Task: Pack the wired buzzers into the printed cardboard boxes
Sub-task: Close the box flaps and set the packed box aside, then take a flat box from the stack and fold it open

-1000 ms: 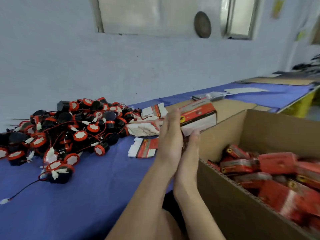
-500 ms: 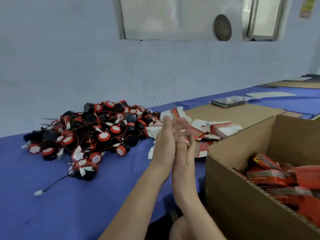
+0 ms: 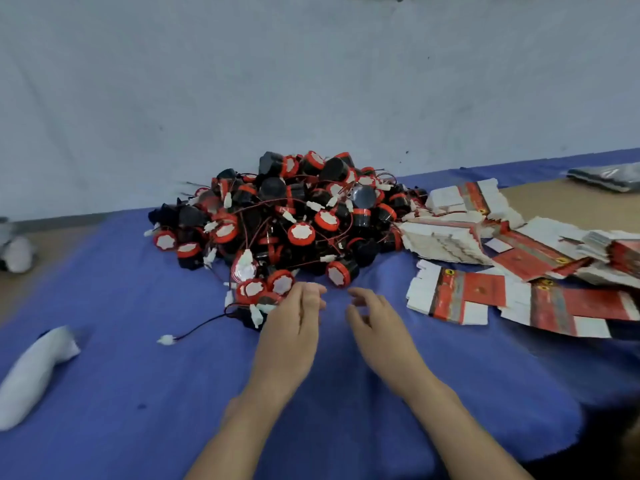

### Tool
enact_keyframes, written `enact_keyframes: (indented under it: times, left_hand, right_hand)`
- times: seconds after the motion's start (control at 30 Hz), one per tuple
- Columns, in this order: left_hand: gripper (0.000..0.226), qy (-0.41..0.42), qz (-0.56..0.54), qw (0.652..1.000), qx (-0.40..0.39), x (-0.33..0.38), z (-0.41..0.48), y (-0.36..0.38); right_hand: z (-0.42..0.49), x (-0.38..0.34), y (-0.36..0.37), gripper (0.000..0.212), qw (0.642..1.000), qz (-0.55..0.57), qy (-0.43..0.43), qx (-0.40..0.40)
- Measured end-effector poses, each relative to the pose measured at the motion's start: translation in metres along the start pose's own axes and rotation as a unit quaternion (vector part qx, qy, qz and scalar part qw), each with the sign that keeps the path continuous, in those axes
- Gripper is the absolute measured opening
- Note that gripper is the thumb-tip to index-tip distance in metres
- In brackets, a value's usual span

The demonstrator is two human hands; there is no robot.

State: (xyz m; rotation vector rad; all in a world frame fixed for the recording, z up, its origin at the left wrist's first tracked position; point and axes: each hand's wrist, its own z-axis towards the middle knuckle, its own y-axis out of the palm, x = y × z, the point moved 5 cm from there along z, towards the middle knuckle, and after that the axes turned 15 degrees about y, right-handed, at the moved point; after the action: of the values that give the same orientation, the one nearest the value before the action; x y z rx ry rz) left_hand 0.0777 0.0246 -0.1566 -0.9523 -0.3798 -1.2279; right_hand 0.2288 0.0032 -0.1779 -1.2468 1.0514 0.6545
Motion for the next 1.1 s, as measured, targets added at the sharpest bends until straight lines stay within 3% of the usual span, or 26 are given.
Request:
enact_keyframes:
  times: [0.13,0.23,0.37,0.5,0.63,0.7,0.87,0.97,1.1]
  left_hand:
    - [0.067,0.075,0.107,0.991,0.037,0.001,0.005,-0.028]
    - [0.077,0.054,0.154,0.982,0.091,-0.005,0.006,-0.049]
    - [0.054,-0.047,0.134,0.981,0.131,-0.026,0.008,-0.065]
    - [0.031,-0.09,0.118,0.977,0.152,-0.036,0.004,-0.074]
    - [0.011,-0.11,0.129,0.981,0.093,-0.045,-0.001,-0.073]
    - [0.021,-0.112,0.13,0.983,0.072,-0.046,-0.003,-0.073]
    - [0.025,-0.106,0.152,0.982,0.036,-0.049,-0.008,-0.08]
    - [0.018,-0.11,0.176,0.978,-0.038,-0.056,-0.014,-0.074]
    - [0.015,-0.065,0.188,0.971,-0.136,-0.05,-0.015,-0.058]
  right_hand:
    - [0.011,-0.005,0.025,0.036,0.999,-0.024,-0.015,-0.02]
    - [0.015,-0.013,0.049,0.046,0.996,-0.072,-0.031,-0.047]
    - [0.016,-0.03,0.076,0.053,0.99,-0.117,-0.062,-0.056]
    - [0.015,-0.037,0.092,0.048,0.981,-0.175,-0.08,-0.033]
    - [0.015,-0.038,0.094,0.041,0.99,-0.103,-0.061,-0.073]
    - [0.01,-0.039,0.093,0.038,0.99,-0.094,-0.071,-0.081]
    - [0.001,-0.036,0.081,0.044,0.972,-0.189,-0.132,-0.044]
    - [0.001,-0.032,0.062,0.039,0.955,-0.259,-0.145,-0.02]
    - [0.005,-0.022,0.036,0.027,0.962,-0.239,-0.127,-0.045]
